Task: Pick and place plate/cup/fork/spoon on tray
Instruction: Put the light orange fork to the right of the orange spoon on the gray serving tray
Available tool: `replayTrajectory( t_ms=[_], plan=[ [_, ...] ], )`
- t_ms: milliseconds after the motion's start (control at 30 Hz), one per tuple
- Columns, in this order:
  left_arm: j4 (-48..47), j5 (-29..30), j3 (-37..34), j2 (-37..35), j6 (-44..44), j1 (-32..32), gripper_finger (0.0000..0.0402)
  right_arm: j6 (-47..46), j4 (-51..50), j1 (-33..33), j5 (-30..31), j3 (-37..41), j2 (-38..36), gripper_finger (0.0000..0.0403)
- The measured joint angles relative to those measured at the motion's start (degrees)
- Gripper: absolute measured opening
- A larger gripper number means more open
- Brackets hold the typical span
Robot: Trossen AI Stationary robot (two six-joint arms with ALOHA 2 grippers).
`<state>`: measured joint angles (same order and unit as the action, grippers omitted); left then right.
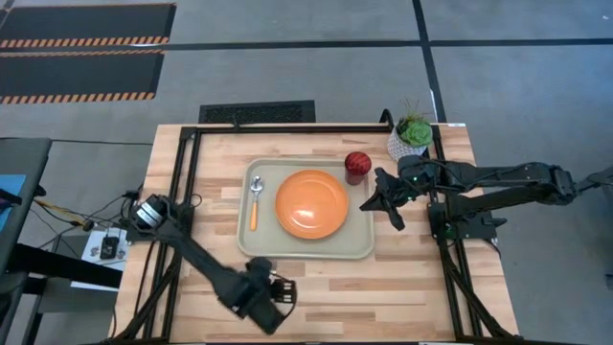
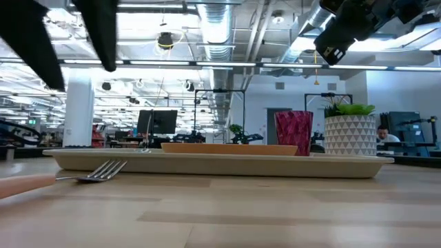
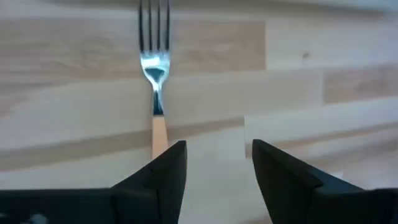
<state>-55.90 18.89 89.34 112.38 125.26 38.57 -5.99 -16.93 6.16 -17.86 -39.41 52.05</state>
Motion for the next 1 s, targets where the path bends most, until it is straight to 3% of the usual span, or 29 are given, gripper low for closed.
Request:
replayTrajectory(
  t_ms=[100, 267, 367, 567, 767, 1000],
  plan=[
    [1.85, 2.6, -2.12, -0.04, 2.54, 2.03, 0.0149, 0.67, 1.43, 0.48, 0.01, 0.01, 0.0, 0.0006],
    [4.86, -2.16, -8.38, -0.24, -0.7, 0.58, 0.01, 0.57, 5.42, 0.69, 0.01, 1.58, 0.0, 0.0004],
    [6.1, -4.53, -12.22, -2.19, -2.33, -1.41, 0.0092, -1.69, 7.73, 0.58, -0.11, 3.13, 0.0, 0.0003],
    [15.14, -8.73, -14.67, -3.56, -9.39, -4.37, 0.0142, -2.98, 8.45, -0.26, -0.14, 3.53, 0.0, 0.0005],
    [9.33, -11.81, -14.69, -3.56, -6.17, -5.38, 0.0203, -3.03, 9.09, -0.56, 0.49, 3.53, 0.0, 0.0005],
    [12.2, -10.89, -14.67, -3.56, -5.64, -5.29, 0.0203, -2.77, 9.29, -0.56, 0.56, 3.53, 0.0, 0.0005]
  ],
)
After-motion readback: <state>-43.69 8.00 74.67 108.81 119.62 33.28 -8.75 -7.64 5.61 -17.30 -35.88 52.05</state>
